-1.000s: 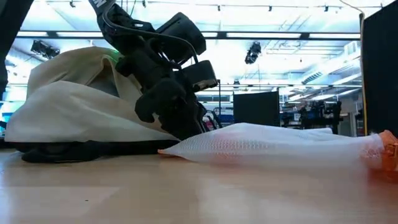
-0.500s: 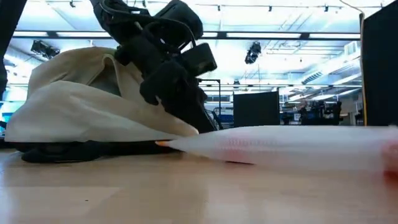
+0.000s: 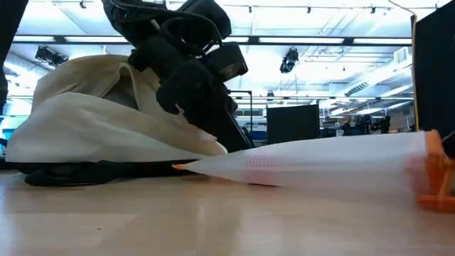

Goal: Unpack backpack
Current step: Remove the black earphone from the zip bag

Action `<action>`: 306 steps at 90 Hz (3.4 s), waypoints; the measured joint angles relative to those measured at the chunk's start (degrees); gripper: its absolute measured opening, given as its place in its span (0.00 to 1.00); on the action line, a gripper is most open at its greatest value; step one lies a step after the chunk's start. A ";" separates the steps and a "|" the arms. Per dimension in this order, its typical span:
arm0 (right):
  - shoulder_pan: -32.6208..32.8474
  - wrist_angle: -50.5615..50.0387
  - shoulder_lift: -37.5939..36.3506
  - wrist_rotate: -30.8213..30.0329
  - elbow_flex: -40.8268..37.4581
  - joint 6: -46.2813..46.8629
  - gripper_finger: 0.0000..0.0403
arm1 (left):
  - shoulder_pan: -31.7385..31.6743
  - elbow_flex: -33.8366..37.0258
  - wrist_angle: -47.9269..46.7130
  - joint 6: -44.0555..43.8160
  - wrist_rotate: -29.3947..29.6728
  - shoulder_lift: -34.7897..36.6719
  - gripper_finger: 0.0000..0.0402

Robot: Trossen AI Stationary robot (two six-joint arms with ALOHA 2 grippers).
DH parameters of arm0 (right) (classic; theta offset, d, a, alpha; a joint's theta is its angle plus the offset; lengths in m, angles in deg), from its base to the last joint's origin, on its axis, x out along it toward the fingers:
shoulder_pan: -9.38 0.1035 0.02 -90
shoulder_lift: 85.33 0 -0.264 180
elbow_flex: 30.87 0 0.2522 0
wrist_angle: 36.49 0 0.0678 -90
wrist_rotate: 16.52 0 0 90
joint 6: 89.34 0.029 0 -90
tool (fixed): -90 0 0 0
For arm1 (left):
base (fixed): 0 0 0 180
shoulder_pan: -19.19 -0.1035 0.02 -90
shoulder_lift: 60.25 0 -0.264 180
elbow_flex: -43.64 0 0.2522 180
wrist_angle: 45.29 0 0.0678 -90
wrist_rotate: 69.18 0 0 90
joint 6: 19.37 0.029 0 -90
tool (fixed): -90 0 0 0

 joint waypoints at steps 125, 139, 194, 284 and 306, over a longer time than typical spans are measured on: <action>-11.73 37.89 0.00 -12.07 0.04 -53.08 0.00 | 7.57 -1.97 17.75 7.42 1.38 -6.23 0.59; -11.75 39.18 0.01 -12.58 0.03 -56.08 0.00 | 7.57 -6.64 14.41 7.49 0.38 -9.29 0.59; -8.84 39.40 0.02 -7.95 0.00 -60.61 0.00 | 8.22 -15.50 -2.00 8.88 6.73 -12.08 0.00; -6.55 -22.46 -2.84 -5.08 6.11 -12.81 0.01 | 18.44 -18.22 -14.05 -7.31 18.38 -6.29 0.00; -10.18 -24.64 -2.84 -3.48 6.97 -13.21 0.00 | 20.57 -20.96 -17.24 -7.70 25.33 -6.27 0.00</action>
